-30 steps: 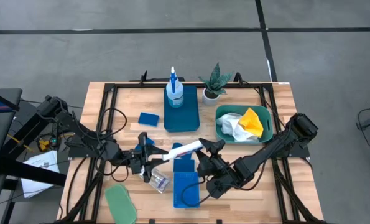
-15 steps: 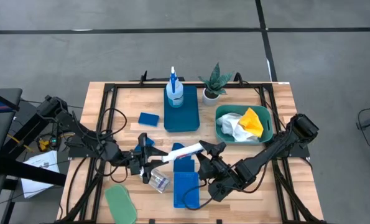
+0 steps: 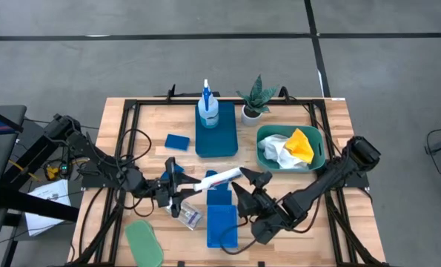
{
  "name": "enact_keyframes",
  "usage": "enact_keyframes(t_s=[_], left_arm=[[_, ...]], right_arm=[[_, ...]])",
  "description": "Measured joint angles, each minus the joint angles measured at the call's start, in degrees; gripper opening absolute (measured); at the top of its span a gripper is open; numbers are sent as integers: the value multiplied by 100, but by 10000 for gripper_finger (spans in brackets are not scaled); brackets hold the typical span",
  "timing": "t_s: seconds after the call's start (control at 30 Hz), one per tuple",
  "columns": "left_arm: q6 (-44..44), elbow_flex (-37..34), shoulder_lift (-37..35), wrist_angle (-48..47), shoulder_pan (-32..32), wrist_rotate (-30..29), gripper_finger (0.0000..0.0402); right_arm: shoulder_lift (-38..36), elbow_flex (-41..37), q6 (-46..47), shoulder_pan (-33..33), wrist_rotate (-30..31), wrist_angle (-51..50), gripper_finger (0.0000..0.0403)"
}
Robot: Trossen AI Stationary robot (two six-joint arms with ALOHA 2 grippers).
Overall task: Pick & Place Kitchen Items
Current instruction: Put the white plastic restorer bottle into the blue bin
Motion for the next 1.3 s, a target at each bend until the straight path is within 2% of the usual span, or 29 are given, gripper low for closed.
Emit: enact_keyframes(t_s=[0.23, 0.4, 0.63, 0.77, 0.83, 0.93, 1.0, 1.3], left_arm=[[10, 0, 0, 10, 3, -223, 110], [20, 0, -8, -128, 1, -781, 110], [-314, 0, -406, -871, -71, -1730, 110], [-935, 2, -824, -1695, -182, -1761, 110], [-1202, 2, -987, -1997, -204, -1762, 110], [-1475, 2, -1162, -2313, -265, -1765, 110], [-1506, 2, -1196, -2326, -266, -1768, 110], [-1619, 2, -1185, -2484, -266, -1783, 110]], right_arm=[[-64, 4, -545, 242, 261, 591, 367], [-139, 6, -780, 426, 551, 727, 368], [-336, 2, -773, 685, 796, 700, 368], [-481, 2, -584, 837, 781, 696, 368], [-624, 2, -260, 924, 280, 632, 368], [-957, 2, 594, 959, -1212, 418, 368], [-1148, -34, 1082, 915, -1881, 248, 367], [-2093, -993, 2932, 281, -2303, -11, 346]])
